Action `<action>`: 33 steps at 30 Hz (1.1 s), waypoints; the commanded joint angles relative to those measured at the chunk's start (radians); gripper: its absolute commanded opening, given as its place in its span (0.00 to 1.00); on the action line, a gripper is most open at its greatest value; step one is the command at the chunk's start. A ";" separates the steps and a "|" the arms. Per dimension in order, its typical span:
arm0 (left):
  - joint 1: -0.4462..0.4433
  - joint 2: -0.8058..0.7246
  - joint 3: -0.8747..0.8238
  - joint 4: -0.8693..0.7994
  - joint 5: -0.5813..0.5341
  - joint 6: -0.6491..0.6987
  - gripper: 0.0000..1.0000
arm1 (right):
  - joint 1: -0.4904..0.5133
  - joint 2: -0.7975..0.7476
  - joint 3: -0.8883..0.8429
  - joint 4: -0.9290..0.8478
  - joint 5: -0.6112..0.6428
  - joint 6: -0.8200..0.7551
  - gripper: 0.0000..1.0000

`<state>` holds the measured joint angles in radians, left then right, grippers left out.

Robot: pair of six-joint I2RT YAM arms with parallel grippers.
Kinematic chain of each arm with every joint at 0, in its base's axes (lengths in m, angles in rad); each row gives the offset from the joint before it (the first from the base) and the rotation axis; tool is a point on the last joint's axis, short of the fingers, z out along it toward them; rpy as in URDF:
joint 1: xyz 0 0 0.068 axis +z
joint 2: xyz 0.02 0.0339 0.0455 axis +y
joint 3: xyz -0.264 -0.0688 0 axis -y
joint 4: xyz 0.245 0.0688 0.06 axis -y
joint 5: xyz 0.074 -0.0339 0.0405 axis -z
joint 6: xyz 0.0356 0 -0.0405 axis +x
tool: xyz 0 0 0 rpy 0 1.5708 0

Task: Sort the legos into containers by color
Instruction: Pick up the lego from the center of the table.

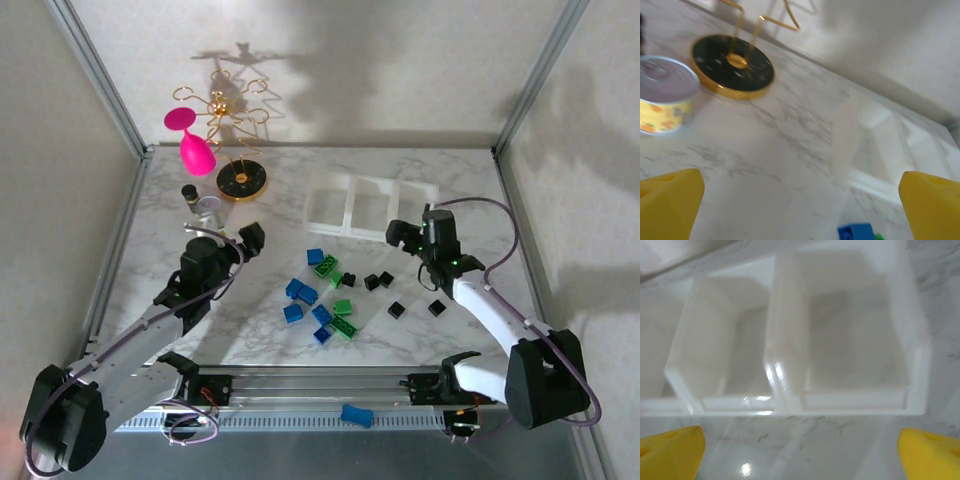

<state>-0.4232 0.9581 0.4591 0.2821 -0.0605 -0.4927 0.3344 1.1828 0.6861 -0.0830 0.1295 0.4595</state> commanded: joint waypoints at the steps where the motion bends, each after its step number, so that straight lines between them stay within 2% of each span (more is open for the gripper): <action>1: -0.076 0.024 0.053 -0.040 0.021 -0.033 0.99 | 0.064 0.025 0.052 -0.136 0.015 0.020 0.99; 6: -0.201 0.098 0.110 -0.049 0.022 -0.037 0.99 | 0.148 0.066 0.089 -0.252 0.028 0.045 0.99; 13: -0.307 0.154 0.136 -0.060 -0.036 -0.084 0.99 | 0.244 0.105 0.065 -0.318 0.018 0.120 0.99; 20: -0.354 0.203 0.139 -0.068 -0.077 -0.122 0.99 | 0.341 0.124 0.015 -0.314 0.026 0.199 0.92; 29: -0.365 0.223 0.156 -0.088 -0.106 -0.132 1.00 | 0.353 0.193 -0.029 -0.206 -0.028 0.209 0.78; 33: -0.367 0.217 0.161 -0.103 -0.127 -0.135 0.99 | 0.354 0.233 -0.035 -0.170 -0.015 0.207 0.74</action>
<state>-0.7807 1.1782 0.5903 0.2039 -0.1478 -0.6109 0.6796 1.3922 0.6636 -0.2955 0.1112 0.6525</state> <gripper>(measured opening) 0.995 0.743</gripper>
